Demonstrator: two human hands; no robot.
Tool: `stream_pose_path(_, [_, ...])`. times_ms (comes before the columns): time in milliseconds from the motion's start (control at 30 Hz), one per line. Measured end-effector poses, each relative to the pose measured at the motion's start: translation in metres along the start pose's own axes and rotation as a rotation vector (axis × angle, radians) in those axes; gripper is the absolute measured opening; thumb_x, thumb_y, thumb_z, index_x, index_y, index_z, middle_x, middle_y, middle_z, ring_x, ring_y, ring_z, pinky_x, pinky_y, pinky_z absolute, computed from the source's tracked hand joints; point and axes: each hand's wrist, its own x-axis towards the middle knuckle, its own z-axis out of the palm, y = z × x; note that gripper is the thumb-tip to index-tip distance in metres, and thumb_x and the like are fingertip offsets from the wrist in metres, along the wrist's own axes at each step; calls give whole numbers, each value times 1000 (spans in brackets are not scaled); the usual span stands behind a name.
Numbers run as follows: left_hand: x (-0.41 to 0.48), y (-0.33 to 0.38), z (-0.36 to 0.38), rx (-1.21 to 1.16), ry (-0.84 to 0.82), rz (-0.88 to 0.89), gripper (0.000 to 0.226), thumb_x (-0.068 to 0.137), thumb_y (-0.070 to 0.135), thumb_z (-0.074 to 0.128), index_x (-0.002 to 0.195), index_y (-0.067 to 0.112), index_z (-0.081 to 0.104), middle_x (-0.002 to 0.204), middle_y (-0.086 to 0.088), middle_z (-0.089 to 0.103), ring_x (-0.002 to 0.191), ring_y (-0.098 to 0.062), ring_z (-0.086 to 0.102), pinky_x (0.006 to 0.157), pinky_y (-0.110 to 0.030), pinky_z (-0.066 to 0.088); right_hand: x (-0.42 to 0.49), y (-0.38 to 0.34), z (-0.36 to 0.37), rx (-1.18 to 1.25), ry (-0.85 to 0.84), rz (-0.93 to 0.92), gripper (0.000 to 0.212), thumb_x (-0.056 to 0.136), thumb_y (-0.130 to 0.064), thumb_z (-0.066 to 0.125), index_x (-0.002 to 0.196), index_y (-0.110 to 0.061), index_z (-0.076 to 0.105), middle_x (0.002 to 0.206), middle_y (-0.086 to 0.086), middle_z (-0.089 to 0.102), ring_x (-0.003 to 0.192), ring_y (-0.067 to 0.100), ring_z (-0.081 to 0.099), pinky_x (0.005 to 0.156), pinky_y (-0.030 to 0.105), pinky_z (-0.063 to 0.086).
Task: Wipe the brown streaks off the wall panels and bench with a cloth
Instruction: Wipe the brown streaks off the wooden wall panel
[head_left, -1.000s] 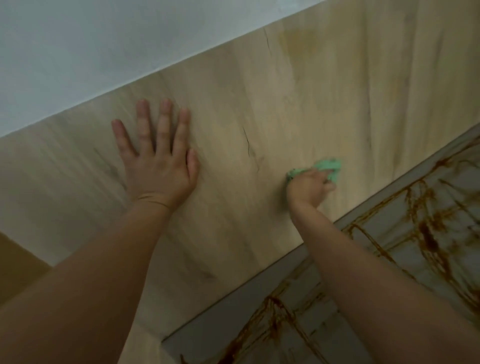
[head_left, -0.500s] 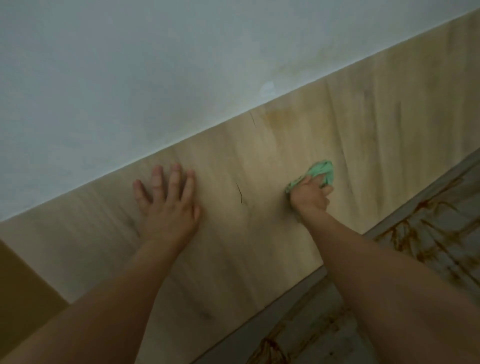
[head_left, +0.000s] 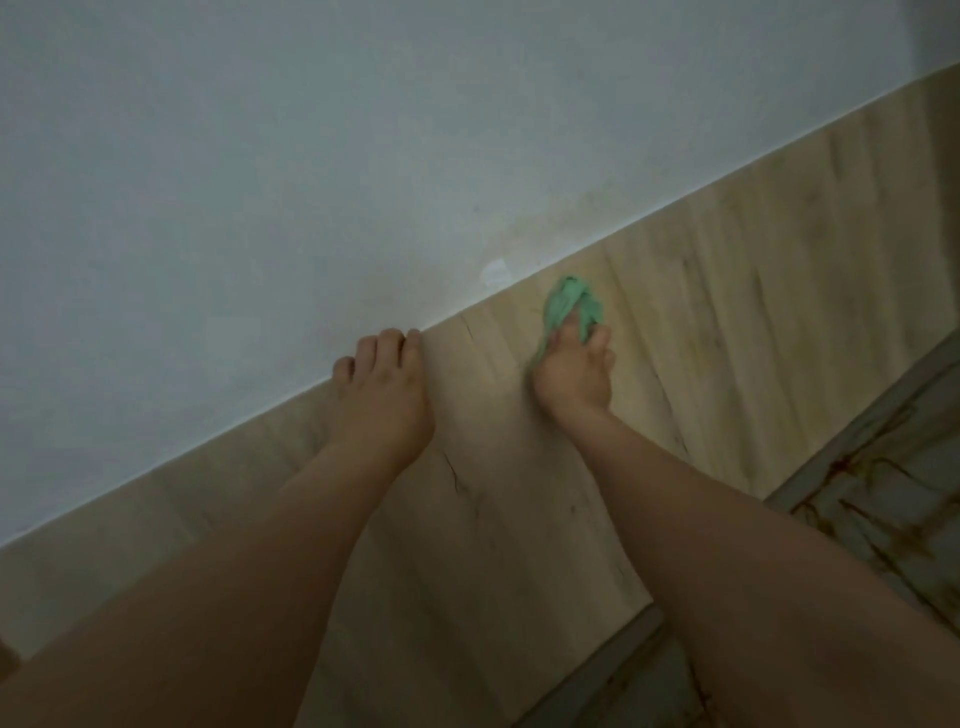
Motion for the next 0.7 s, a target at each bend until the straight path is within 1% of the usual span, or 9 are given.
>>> stream_pose_path(67, [1,9,5,-28,-14,-56,70,93,14,48,158,15,24,152,-9,27,137,-32,25,111,-44,24,4,-5,-6,-12,-22,80,64,107,-29,37,165,-26,11,159,18,18,131,44,35,107,48,40])
stream_pose_path(100, [4,12,6,-55,-9,-100,70,89,12,51,156,17,29,150,-7,29,136,-31,26,111,-43,24,-2,-12,-5,-44,-25,0,68,104,-24,40,165,-27,10,159,18,20,129,44,35,105,47,41])
stream_pose_path(200, [15,10,4,-144,26,-191,63,83,11,56,144,22,45,141,-6,38,131,-31,31,107,-42,26,-42,-27,13,-112,-57,-593,78,94,-13,50,164,-34,22,151,18,36,121,39,40,98,44,45])
stream_pose_path(267, [21,7,8,-212,40,-219,60,82,10,57,140,24,51,136,-6,43,129,-29,33,104,-41,25,-29,-18,17,-159,-56,-812,78,91,-13,52,162,-38,28,144,16,43,118,37,43,93,42,46])
stream_pose_path(300, [21,6,10,-222,56,-219,61,80,9,57,139,25,53,135,-6,43,128,-29,33,104,-41,24,-15,-13,15,-179,-13,-782,78,91,-13,51,162,-37,28,145,16,42,118,37,43,93,42,46])
stream_pose_path(400, [13,7,18,-186,82,-201,67,75,6,56,139,23,49,136,-4,39,128,-27,29,106,-40,20,23,3,3,-65,106,-290,73,93,-13,49,162,-29,29,152,19,33,126,41,39,103,43,41])
stream_pose_path(467, [12,9,19,-177,74,-195,68,75,7,57,140,22,47,137,-4,37,129,-28,28,107,-41,20,27,15,2,-4,139,-100,67,95,-13,47,160,-23,34,155,20,30,130,43,37,108,44,38])
stream_pose_path(600, [11,13,9,-173,29,-188,67,76,13,60,141,21,46,138,-5,36,129,-29,28,107,-42,22,-42,61,36,-31,152,-280,70,84,-6,55,152,-15,46,143,27,43,113,43,44,99,48,44])
stream_pose_path(700, [6,15,12,-180,40,-178,64,79,24,62,141,19,44,140,-7,36,131,-33,30,109,-46,24,-112,122,74,-7,86,-151,61,84,-4,62,144,-5,50,132,31,47,110,47,48,90,51,49])
